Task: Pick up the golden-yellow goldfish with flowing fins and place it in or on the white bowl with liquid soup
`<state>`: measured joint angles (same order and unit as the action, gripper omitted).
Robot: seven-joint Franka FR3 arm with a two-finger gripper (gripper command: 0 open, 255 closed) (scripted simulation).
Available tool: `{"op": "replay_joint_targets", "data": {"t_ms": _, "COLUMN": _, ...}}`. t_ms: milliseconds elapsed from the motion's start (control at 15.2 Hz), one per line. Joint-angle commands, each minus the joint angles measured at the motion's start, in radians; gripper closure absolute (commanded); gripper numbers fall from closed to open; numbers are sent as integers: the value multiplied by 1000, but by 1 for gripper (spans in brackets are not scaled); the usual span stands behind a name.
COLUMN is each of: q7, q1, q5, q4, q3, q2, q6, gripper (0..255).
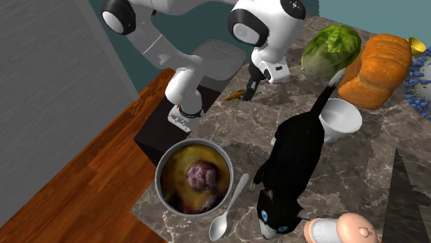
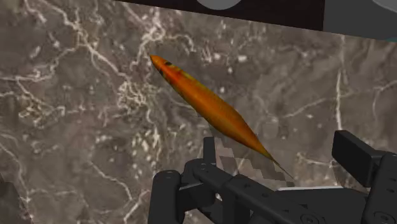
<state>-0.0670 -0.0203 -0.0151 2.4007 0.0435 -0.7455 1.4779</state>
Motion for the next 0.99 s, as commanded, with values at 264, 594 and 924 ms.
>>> {"op": "replay_joint_targets", "data": {"t_ms": 264, "q7": -421, "q1": -131, "q5": 167, "q4": 143, "q3": 76, "q2": -370, "q6": 76, "gripper": 0}}
{"op": "replay_joint_targets", "data": {"t_ms": 594, "q7": -692, "q1": -220, "q5": 282, "q4": 243, "q3": 177, "q2": -617, "q6": 131, "gripper": 0}}
{"op": "replay_joint_targets", "data": {"t_ms": 924, "q7": -689, "q1": -214, "q5": 302, "q4": 314, "q3": 198, "q2": -629, "q6": 189, "gripper": 0}}
